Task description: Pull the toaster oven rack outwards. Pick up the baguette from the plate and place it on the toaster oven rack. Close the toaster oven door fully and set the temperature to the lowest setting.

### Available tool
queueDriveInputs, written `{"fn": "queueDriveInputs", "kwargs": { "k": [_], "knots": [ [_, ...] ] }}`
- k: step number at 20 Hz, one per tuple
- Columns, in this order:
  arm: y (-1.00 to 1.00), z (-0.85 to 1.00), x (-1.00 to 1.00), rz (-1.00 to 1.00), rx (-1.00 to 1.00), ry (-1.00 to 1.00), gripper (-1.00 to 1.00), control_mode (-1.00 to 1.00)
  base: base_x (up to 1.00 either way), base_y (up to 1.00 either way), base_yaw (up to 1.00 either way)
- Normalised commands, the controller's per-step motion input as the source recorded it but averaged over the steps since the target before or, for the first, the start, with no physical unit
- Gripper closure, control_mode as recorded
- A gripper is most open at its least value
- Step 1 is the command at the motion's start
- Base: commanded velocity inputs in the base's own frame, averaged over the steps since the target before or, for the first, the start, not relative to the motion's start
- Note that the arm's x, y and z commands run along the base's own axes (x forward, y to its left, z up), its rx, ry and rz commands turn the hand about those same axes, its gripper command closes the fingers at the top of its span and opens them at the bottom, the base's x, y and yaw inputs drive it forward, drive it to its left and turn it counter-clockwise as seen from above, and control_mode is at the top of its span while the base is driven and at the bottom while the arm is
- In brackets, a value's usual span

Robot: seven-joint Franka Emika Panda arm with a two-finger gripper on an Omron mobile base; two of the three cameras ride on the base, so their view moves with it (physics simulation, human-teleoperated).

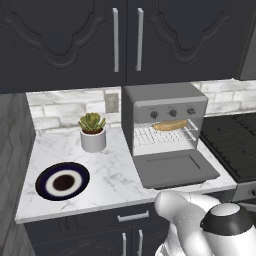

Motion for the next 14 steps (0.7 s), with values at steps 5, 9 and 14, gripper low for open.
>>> {"fn": "queueDriveInputs", "kwargs": {
  "k": [5, 9, 14],
  "knots": [
    [0.10, -0.09, 0.00, 0.33, -0.12, 0.27, -1.00, -1.00, 0.00, 0.00, 0.00],
    [0.03, -0.01, 0.00, 0.27, -0.05, 0.07, -1.00, -1.00, 0.00, 0.00, 0.00],
    [0.07, -0.25, 0.00, 0.20, 0.04, 0.00, -1.00, -1.00, 0.00, 0.00, 0.00]
  ]
}}
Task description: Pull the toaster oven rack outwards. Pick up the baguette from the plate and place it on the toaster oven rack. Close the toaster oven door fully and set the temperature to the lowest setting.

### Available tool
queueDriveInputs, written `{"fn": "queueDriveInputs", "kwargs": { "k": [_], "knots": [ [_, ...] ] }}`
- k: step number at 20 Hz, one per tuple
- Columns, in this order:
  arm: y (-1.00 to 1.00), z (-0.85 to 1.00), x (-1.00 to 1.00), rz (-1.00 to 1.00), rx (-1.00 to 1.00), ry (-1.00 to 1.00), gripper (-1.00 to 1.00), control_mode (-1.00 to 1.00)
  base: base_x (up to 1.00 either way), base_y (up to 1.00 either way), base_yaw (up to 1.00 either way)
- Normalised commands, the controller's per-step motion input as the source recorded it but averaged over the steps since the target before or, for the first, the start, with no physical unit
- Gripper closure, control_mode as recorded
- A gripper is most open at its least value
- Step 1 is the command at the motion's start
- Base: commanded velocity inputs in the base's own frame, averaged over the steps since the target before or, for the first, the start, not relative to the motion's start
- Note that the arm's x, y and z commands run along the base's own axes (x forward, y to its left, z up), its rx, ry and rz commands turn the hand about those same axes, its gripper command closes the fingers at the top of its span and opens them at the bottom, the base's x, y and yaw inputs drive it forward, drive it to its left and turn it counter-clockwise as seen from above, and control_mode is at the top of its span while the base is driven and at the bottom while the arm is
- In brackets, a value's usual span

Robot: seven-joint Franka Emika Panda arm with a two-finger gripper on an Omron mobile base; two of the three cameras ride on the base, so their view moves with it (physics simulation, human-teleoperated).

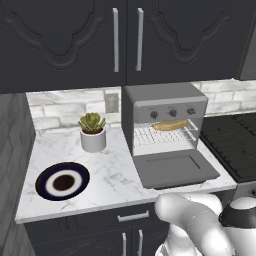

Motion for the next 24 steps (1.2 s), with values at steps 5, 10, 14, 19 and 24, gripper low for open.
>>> {"fn": "queueDriveInputs", "kwargs": {
  "k": [5, 10, 14, 19, 24],
  "knots": [
    [0.29, -0.43, 0.07, 0.14, 0.08, 0.02, -1.00, -1.00, 0.00, 0.00, 0.00],
    [0.38, -0.15, 0.18, 0.09, 0.00, 0.07, -1.00, -1.00, 0.00, 0.00, 0.00],
    [0.33, 0.00, 0.21, 0.04, 0.00, 0.12, -1.00, -1.00, 0.00, 0.00, 0.00],
    [0.46, -0.02, 0.16, 0.01, 0.00, 0.12, -1.00, -1.00, 0.00, 0.00, 0.00],
    [0.54, -0.10, 0.12, 0.00, 0.00, 0.13, -1.00, -1.00, 0.00, 0.00, 0.00]
  ]
}}
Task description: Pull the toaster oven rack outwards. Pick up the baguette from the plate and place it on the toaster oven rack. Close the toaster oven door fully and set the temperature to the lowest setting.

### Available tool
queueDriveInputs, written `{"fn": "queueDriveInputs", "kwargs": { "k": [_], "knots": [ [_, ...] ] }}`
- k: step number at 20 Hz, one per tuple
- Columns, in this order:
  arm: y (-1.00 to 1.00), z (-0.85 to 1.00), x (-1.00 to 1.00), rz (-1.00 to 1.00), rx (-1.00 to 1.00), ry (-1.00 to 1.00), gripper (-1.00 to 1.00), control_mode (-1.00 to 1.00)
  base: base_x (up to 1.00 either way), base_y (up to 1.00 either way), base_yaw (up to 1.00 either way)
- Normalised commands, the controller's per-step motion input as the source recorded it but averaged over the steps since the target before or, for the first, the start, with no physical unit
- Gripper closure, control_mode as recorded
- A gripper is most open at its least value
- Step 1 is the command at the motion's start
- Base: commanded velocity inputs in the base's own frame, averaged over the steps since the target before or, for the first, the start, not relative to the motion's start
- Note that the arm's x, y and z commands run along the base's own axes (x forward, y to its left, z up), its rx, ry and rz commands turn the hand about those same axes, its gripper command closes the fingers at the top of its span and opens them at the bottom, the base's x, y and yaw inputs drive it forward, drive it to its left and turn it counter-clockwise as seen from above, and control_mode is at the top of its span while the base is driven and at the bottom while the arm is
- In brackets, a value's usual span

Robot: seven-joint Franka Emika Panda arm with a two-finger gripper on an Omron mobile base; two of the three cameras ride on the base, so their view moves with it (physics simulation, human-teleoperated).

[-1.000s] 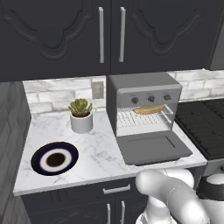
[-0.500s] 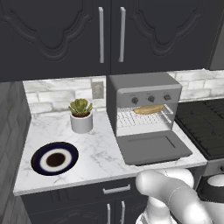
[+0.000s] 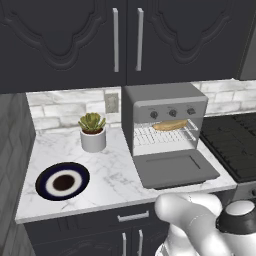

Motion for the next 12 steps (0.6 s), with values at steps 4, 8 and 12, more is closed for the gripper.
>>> {"fn": "queueDriveInputs", "kwargs": {
  "k": [4, 8, 12],
  "knots": [
    [0.53, -0.09, 0.09, 0.00, 0.00, 0.11, -1.00, -1.00, 0.00, 0.00, 0.00],
    [0.25, -0.01, 0.06, 0.03, 0.07, 0.12, -1.00, -1.00, 0.00, 0.00, 0.00],
    [0.09, 0.00, 0.01, 0.06, 0.15, 0.06, -1.00, -1.00, 0.00, 0.00, 0.00]
  ]
}}
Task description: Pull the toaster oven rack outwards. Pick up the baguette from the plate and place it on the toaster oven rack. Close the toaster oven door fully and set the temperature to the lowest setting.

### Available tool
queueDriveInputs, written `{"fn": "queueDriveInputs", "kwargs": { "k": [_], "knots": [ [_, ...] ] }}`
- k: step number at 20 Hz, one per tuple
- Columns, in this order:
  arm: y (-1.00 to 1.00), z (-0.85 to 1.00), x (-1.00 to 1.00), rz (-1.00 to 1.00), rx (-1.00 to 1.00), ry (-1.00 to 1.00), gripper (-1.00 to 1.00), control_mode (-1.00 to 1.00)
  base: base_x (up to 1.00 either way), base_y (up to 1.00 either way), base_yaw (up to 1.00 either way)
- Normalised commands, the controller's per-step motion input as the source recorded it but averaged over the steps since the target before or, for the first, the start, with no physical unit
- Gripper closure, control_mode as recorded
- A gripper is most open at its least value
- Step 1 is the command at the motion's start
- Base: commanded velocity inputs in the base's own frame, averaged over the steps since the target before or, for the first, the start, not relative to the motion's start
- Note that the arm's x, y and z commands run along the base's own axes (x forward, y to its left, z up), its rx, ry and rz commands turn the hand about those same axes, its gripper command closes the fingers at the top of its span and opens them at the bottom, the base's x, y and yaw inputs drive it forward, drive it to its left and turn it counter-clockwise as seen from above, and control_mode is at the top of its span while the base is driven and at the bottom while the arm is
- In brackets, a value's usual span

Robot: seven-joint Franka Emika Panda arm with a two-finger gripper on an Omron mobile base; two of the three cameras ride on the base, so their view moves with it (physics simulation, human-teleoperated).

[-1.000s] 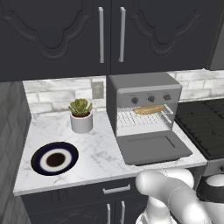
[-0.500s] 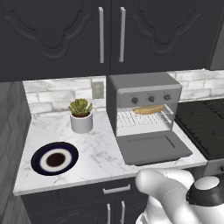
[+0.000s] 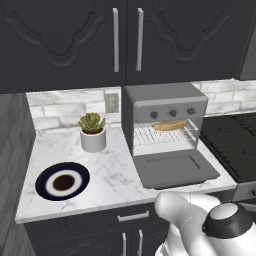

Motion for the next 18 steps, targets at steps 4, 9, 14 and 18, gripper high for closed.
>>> {"fn": "queueDriveInputs", "kwargs": {
  "k": [4, 9, 14, 18],
  "knots": [
    [0.06, 0.00, 0.00, 0.08, 0.17, 0.00, -1.00, -1.00, 0.00, 0.00, 0.00],
    [0.19, -0.04, 0.04, 0.08, 0.13, 0.00, -1.00, -1.00, 0.00, 0.00, 0.00],
    [0.20, -0.10, 0.06, 0.08, 0.09, 0.00, -1.00, -1.00, 0.00, 0.00, 0.00],
    [0.22, -0.18, 0.03, 0.03, 0.05, 0.00, -1.00, -1.00, 0.00, 0.00, 0.00]
  ]
}}
